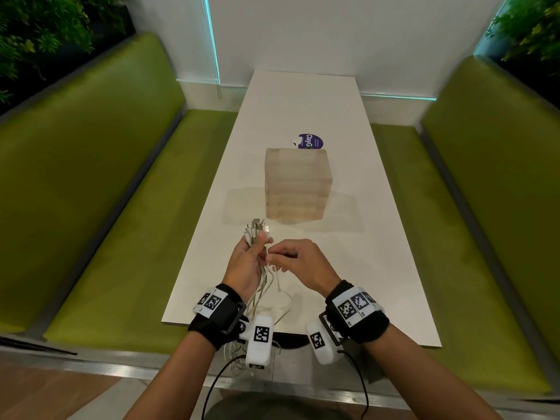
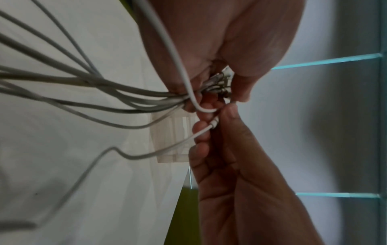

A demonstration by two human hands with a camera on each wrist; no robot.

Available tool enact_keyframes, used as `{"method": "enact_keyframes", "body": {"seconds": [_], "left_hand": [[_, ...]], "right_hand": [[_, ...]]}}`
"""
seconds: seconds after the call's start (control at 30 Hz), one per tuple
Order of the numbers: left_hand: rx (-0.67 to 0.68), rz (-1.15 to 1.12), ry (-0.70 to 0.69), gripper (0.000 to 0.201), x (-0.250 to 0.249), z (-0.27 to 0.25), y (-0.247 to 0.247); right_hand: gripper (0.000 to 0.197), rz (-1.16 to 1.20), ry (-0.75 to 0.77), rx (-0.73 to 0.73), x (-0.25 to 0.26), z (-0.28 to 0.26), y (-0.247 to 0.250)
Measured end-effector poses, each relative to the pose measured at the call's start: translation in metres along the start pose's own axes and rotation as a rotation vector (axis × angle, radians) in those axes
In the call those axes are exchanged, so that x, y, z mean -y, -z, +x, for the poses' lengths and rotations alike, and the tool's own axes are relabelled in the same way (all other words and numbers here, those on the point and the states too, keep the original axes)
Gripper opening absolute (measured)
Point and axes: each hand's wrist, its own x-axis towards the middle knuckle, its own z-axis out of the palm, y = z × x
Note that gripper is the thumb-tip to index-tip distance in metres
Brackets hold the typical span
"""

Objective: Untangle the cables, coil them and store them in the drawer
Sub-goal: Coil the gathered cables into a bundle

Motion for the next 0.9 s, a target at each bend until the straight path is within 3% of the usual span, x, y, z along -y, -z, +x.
{"method": "enact_keyframes", "body": {"seconds": [0.17, 0.37, 0.5, 0.6, 0.7, 0.9], "left_hand": [[0.081, 0.063, -0.036, 0.013, 0.003, -0.004, -0.003], [-0.135, -0.035, -0.039, 0.011, -0.01, 0.005, 0.01], [-0.167, -0.14, -0.039, 0.011, -0.022, 0.01, 0.025], [-0.149, -0.174, -0.05, 0.015, -0.024, 0.012, 0.031], [-0.113, -0.181, -0.043, 0.016, -0.024, 0.01, 0.031], [-0.045, -0.207, -0.026, 0.016, -0.024, 0.005, 0.03]], "right_hand": [[0.008, 0.006, 0.005, -0.034, 0.001, 0.0, -0.001], [0.009, 0.073, -0.087, -0.033, 0.0, -0.016, -0.006], [0.007, 0.117, -0.236, 0.178, -0.017, -0.037, -0.003], [0.01, 0.046, -0.382, 0.418, -0.04, -0.054, 0.0], [0.013, -0.172, -0.472, 0.634, -0.064, -0.069, -0.003], [0.017, -0.712, -0.463, 0.743, -0.102, -0.074, -0.009]]}}
